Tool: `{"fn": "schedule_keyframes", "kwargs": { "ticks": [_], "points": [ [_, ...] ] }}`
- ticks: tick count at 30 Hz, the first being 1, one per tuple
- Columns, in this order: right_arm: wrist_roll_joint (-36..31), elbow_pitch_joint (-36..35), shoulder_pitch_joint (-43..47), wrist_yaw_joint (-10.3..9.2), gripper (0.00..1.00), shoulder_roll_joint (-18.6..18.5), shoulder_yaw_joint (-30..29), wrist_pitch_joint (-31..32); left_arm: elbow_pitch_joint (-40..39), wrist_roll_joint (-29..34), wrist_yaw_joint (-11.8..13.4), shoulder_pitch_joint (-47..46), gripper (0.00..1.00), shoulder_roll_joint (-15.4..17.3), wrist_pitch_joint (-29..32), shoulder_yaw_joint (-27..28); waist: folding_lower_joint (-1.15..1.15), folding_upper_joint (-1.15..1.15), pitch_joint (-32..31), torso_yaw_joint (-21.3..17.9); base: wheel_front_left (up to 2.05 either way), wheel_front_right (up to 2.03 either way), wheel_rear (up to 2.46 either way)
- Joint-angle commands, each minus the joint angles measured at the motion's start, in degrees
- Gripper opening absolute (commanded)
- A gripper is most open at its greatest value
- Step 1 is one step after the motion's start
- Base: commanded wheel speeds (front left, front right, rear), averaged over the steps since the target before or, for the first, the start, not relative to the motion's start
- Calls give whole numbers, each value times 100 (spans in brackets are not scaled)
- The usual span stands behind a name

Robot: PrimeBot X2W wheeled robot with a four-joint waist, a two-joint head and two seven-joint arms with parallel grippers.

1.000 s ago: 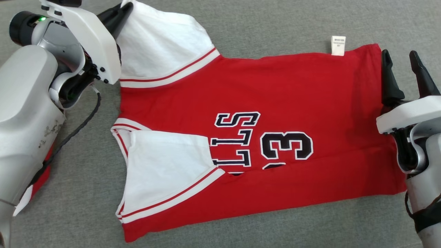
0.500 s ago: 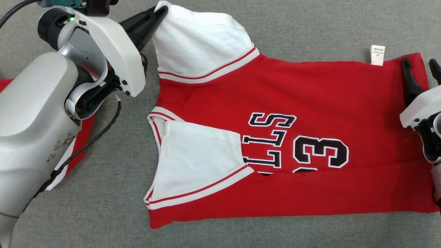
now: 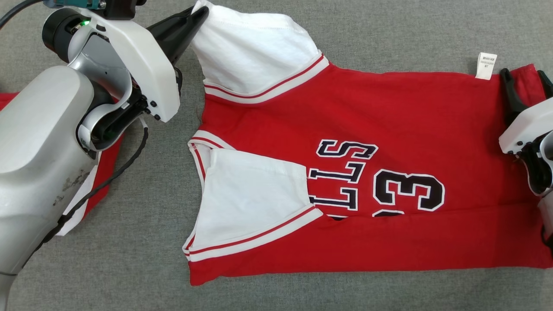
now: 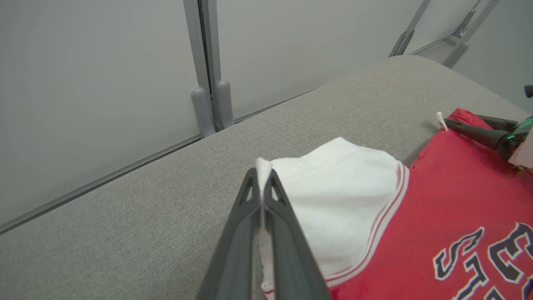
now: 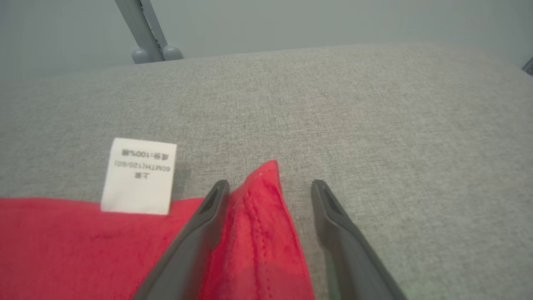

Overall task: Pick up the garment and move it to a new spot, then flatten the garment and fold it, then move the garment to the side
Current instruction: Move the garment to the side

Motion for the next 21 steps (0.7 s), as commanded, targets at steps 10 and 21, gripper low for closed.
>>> {"fn": "schedule_keyframes", "kwargs": {
  "ticks": [10, 21],
  "points": [
    [-13, 335, -299, -2, 0, -121, 181, -592, 141, 40, 152, -109, 0, 2, -209, 123, 0, 0, -26, -12, 0, 0, 0],
    [-104, 555, -686, -3, 0, -293, 153, -1185, 642, 360, 339, -328, 0, -219, -1024, 280, 0, 0, -12, 0, 0, 0, 0]
  ]
}}
